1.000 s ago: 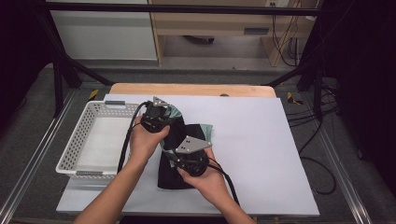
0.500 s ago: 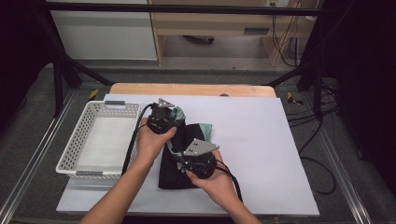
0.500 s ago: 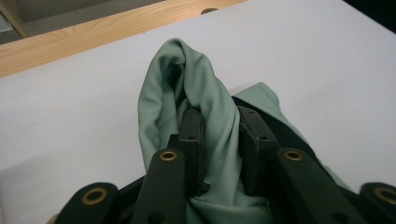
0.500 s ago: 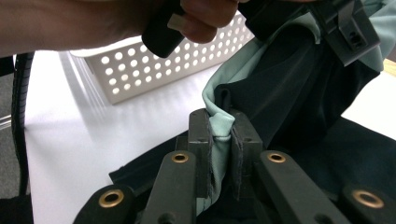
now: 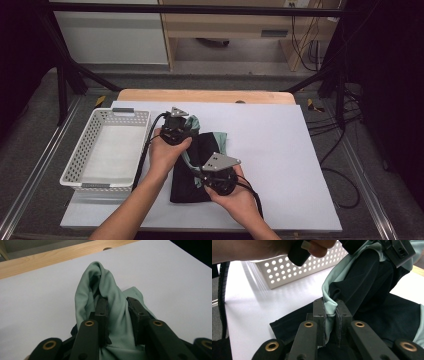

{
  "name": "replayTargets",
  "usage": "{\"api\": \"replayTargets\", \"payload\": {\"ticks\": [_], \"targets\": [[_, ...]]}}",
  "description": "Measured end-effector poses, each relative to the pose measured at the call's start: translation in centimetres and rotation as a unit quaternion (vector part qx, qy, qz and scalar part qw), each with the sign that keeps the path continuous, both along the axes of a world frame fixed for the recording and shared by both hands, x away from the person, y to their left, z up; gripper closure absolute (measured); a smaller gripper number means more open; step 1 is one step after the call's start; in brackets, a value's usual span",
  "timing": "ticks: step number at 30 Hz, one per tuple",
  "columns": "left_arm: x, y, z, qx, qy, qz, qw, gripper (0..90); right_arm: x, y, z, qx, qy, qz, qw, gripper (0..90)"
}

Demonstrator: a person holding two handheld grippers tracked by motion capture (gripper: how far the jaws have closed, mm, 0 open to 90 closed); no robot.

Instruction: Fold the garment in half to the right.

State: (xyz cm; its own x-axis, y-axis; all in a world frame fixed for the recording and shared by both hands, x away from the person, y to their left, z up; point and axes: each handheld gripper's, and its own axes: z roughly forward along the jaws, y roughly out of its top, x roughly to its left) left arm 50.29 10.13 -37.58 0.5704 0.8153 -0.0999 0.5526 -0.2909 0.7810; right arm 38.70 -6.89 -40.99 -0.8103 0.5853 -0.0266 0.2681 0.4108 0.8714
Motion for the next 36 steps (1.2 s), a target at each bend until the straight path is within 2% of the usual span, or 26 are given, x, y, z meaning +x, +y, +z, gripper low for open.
{"api": "replayTargets", "payload": {"ticks": [3, 5, 7, 10, 17, 28, 31, 34, 36], "targets": [[0.0, 0.1, 0.1, -0.005, 0.0, 0.001, 1.0, 69.8, 0.0, -0.1, -0.1, 0.004, 0.002, -0.003, 1.0, 82.3], [-0.3, 0.2, 0.4, -0.009, -0.01, 0.003, 0.9999, 67.5, 0.1, -0.3, -0.2, 0.006, 0.003, -0.004, 1.0, 82.4], [-0.6, 0.3, 0.7, -0.02, -0.022, 0.006, 0.9995, 64.9, 0.1, -0.4, -0.3, 0.008, 0.006, -0.006, 0.9999, 82.4], [-1.0, 0.8, 1.3, -0.051, -0.037, 0.009, 0.998, 61.8, 0.1, -0.4, -0.5, 0.008, 0.009, -0.006, 0.9999, 82.5], [-1.8, 2.2, 2.1, -0.081, -0.054, 0.018, 0.9951, 58.5, 0.1, -0.4, -0.6, 0.009, 0.011, -0.006, 0.9999, 82.4], [-2.2, 4.1, 2.7, -0.09, -0.068, 0.027, 0.9932, 53.7, 0.5, -1.1, -1.2, 0.011, 0.023, -0.026, 0.9993, 82.4], [-2.3, 4.3, 2.7, -0.087, -0.076, 0.025, 0.9929, 51.3, 0.6, -1.4, -1.3, 0.01, 0.025, -0.03, 0.9992, 82.4], [-2.6, 4.4, 2.4, -0.103, -0.079, 0.016, 0.9914, 47.8, 0.6, -1.7, -1.3, 0.012, 0.026, -0.031, 0.9991, 82.4], [-2.7, 4.4, 2.3, -0.098, -0.083, 0.016, 0.9915, 44.9, 0.6, -1.8, -1.2, 0.012, 0.025, -0.031, 0.9991, 82.5]]}}
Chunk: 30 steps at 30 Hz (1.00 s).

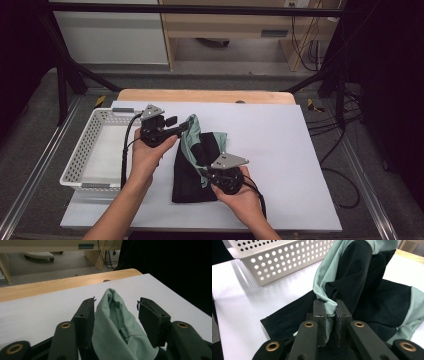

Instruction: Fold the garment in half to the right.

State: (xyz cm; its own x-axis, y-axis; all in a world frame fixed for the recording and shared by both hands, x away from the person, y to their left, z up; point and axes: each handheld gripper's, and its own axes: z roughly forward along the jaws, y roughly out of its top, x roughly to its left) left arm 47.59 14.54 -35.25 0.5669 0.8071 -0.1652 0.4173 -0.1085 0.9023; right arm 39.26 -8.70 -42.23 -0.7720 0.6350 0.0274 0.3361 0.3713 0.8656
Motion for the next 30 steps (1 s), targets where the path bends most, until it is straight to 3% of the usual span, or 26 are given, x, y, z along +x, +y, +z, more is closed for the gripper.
{"api": "replayTargets", "payload": {"ticks": [3, 13, 15, 18, 23, 26, 27, 30], "targets": [[-0.2, 0.1, 0.0, -0.012, -0.01, 0.006, 0.9999, 40.1, 0.0, -0.2, 0.0, 0.002, 0.0, -0.002, 1.0, 82.4], [-1.1, 0.3, -0.7, -0.004, -0.015, 0.01, 0.9998, 26.7, -0.1, -0.4, -0.2, -0.003, 0.001, -0.005, 1.0, 82.4], [-1.9, 1.0, -1.0, -0.011, -0.025, 0.015, 0.9995, 22.5, -0.2, -0.6, -0.2, -0.006, 0.0, -0.004, 1.0, 82.4], [-2.4, 1.8, -1.4, -0.024, -0.02, 0.018, 0.9994, 17.5, -0.3, -0.8, -0.2, -0.008, -0.001, -0.003, 1.0, 82.4], [-3.4, 2.2, -1.9, -0.015, -0.028, 0.022, 0.9993, 15.1, -0.2, -0.9, -0.2, -0.007, 0.001, -0.008, 0.9999, 82.4], [-3.9, 2.2, -2.3, -0.022, -0.023, 0.016, 0.9994, 14.9, -0.2, -1.0, -0.3, -0.006, 0.002, -0.01, 0.9999, 82.4], [-4.0, 2.2, -2.4, -0.016, -0.013, 0.005, 0.9998, 14.5, -0.2, -1.0, -0.3, -0.006, 0.003, -0.012, 0.9999, 82.4], [-4.3, 2.3, -2.6, -0.009, -0.016, 0.009, 0.9998, 14.3, -0.2, -1.1, -0.3, -0.005, 0.004, -0.014, 0.9999, 82.4]]}}
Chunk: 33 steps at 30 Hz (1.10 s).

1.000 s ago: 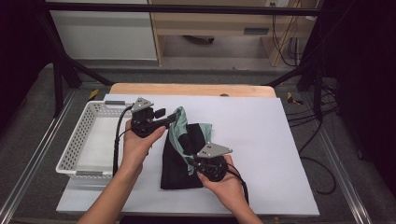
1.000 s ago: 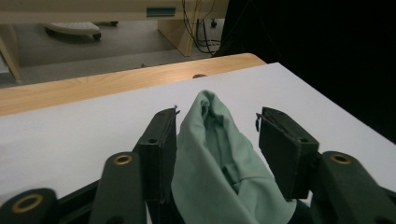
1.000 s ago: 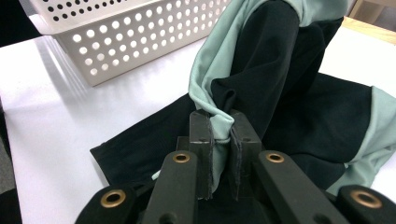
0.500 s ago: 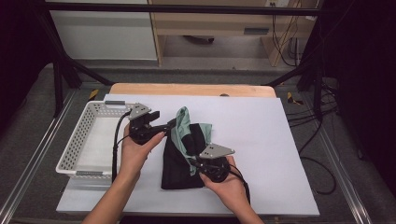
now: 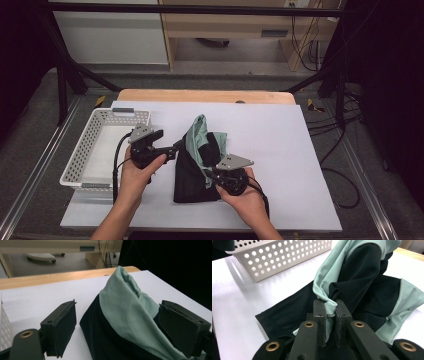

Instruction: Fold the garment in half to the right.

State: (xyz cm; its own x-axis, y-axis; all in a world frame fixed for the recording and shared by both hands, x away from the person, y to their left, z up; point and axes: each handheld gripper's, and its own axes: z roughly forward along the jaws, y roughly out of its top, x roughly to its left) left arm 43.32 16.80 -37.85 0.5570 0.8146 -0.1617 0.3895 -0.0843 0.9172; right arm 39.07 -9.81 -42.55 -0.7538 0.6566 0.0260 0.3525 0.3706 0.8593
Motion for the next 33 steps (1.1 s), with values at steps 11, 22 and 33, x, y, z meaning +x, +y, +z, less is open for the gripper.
{"api": "replayTargets", "payload": {"ticks": [11, 22, 33], "targets": [[-1.3, -0.2, -0.8, 0.011, -0.007, -0.006, 0.9999, 12.2, 0.2, -0.6, 0.0, -0.001, 0.002, -0.006, 1.0, 82.4], [-1.4, -0.6, -1.4, 0.028, -0.002, 0.006, 0.9996, 12.2, 0.2, -0.7, 0.0, -0.002, 0.002, -0.007, 1.0, 82.4], [-1.5, -1.4, -2.2, 0.062, 0.004, 0.012, 0.998, 11.8, 0.2, -0.8, 0.1, 0.0, 0.002, -0.01, 0.9999, 82.3]]}}
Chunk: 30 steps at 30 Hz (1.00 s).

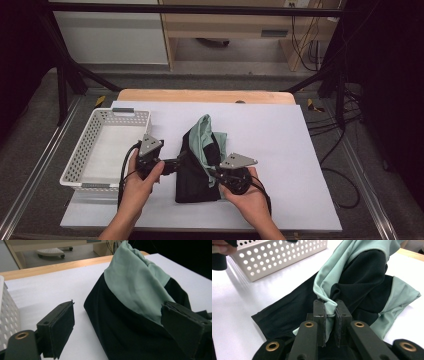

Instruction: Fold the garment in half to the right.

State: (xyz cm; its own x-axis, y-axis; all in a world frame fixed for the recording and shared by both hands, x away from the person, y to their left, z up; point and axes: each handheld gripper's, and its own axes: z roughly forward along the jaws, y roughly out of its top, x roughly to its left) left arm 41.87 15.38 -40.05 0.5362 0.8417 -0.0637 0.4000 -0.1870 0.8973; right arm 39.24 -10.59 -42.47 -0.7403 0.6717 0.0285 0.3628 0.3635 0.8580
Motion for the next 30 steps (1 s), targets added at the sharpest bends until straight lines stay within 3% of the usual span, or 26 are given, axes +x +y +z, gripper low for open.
{"api": "replayTargets", "payload": {"ticks": [20, 30], "targets": [[-0.2, -0.4, -1.2, 0.011, 0.006, 0.005, 0.9999, 10.9, 0.0, -0.1, 0.1, 0.0, 0.001, -0.004, 1.0, 82.3], [-0.4, -0.6, -2.3, 0.019, 0.018, -0.007, 0.9996, 10.9, -0.7, -0.4, 0.2, 0.009, 0.002, -0.016, 0.9998, 82.3]]}}
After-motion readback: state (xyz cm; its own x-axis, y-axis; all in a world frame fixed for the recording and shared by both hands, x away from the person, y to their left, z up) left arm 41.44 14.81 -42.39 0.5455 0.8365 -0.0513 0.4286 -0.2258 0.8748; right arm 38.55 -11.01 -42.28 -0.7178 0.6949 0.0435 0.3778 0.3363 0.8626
